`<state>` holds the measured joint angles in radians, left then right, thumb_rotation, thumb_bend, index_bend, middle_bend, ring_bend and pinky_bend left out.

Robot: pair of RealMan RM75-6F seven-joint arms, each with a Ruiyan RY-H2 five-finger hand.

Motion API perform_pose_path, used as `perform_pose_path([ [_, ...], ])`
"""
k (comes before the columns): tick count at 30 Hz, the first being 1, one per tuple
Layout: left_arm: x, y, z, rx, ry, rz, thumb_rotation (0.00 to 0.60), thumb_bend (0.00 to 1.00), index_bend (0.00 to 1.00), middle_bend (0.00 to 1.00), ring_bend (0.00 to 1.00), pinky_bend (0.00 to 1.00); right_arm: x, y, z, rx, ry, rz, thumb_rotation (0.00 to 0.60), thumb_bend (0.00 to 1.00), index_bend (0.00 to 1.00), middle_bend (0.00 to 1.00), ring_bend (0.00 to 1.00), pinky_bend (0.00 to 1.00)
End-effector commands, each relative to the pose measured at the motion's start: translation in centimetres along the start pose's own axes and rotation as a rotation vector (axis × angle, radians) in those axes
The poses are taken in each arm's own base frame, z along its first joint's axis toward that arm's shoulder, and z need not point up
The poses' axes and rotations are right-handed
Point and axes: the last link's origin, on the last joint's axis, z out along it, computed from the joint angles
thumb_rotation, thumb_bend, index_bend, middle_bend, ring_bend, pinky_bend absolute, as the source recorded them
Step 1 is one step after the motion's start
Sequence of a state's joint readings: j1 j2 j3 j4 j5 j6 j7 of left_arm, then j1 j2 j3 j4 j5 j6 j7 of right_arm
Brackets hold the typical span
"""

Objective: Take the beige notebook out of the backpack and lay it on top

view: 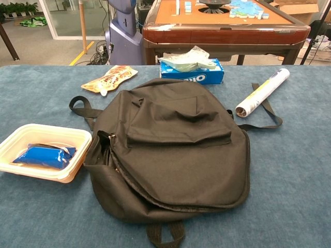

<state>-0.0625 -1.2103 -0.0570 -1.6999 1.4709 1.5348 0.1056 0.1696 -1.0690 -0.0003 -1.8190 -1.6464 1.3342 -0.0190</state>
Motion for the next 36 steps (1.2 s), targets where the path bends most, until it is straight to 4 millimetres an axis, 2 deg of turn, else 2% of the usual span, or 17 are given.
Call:
perform_pose_path([
  [1,0.2,0.0,-0.2,0.001,0.003,-0.001,0.6,0.26,0.16,0.05,0.08,0.09,-0.9,-2.1,1.5,0.088,-0.064,-0.022,0.6,0.14,0.29,0.25,0.13,0.18],
  [5,0.4,-0.1,-0.4,0.006,0.009,-0.005,0.6,0.26,0.16,0.05,0.08,0.09,-2.3,-4.2,2.9,0.161,-0.135,-0.029,0.6,0.11,0.28,0.21,0.11,0.18],
  [10,0.5,0.0,-0.7,0.004,0.012,-0.006,0.6,0.26,0.16,0.05,0.08,0.09,-4.6,-7.1,4.6,0.258,-0.242,-0.038,0.6,0.08,0.14,0.1,0.01,0.13],
  [16,0.8,-0.2,-1.0,0.012,0.017,-0.005,0.6,0.26,0.16,0.05,0.08,0.09,-7.7,-9.8,6.2,0.332,-0.334,-0.033,0.6,0.06,0.01,0.02,0.0,0.06],
  [29,1.0,-0.4,-1.2,0.012,0.016,-0.008,0.6,0.26,0.16,0.05,0.08,0.09,-12.7,-14.1,9.7,0.42,-0.365,-0.051,0.6,0.05,0.0,0.0,0.0,0.05],
  [36,0.9,-0.6,-1.3,0.015,0.011,-0.012,0.6,0.26,0.16,0.05,0.08,0.09,-14.3,-14.7,10.7,0.427,-0.358,-0.075,0.6,0.05,0.0,0.0,0.0,0.04],
])
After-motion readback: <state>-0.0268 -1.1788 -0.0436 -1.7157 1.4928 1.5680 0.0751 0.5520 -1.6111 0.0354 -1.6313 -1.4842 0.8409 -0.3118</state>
